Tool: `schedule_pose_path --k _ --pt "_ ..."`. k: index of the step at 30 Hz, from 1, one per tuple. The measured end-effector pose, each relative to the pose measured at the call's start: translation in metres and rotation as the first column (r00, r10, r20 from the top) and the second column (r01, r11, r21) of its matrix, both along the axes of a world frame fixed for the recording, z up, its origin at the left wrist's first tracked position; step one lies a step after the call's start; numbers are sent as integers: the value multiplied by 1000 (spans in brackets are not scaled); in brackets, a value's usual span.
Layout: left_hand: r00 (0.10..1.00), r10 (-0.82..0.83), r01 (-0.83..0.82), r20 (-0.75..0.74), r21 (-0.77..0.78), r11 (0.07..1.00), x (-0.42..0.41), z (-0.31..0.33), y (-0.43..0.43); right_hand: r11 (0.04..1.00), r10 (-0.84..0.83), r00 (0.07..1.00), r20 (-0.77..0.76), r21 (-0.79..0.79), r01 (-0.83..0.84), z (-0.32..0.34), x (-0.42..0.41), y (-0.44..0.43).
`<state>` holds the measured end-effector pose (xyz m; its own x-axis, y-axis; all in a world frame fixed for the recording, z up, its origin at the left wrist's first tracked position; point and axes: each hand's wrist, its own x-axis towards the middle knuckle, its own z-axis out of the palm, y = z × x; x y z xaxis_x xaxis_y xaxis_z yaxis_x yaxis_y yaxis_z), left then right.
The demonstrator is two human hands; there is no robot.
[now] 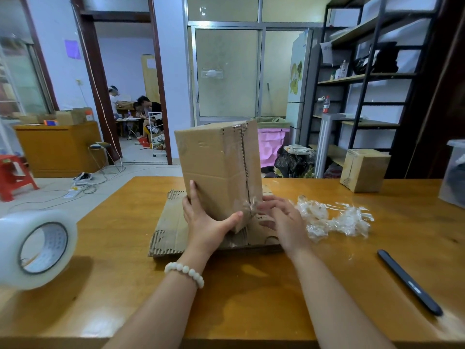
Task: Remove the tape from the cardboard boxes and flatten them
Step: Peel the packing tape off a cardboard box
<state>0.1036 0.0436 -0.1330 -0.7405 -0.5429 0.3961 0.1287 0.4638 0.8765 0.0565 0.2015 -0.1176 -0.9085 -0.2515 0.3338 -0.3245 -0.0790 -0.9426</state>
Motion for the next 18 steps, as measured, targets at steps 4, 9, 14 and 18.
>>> schedule_pose_path --k 4,9,14,18 --pt "1000 9 -9 -5 -14 1000 0 0 0 905 106 948 -299 423 32 -9 2 1" --pt "1000 -14 14 7 -41 999 -1 1 0 830 21 933 -358 526 183 -11 -4 1" --pt "994 -74 86 83 -154 984 -2 -2 -6 825 -39 908 -416 500 264 -13 -10 2" --pt "982 -78 118 169 -243 963 0 -1 -5 866 -48 910 -413 437 244 -12 -11 7"
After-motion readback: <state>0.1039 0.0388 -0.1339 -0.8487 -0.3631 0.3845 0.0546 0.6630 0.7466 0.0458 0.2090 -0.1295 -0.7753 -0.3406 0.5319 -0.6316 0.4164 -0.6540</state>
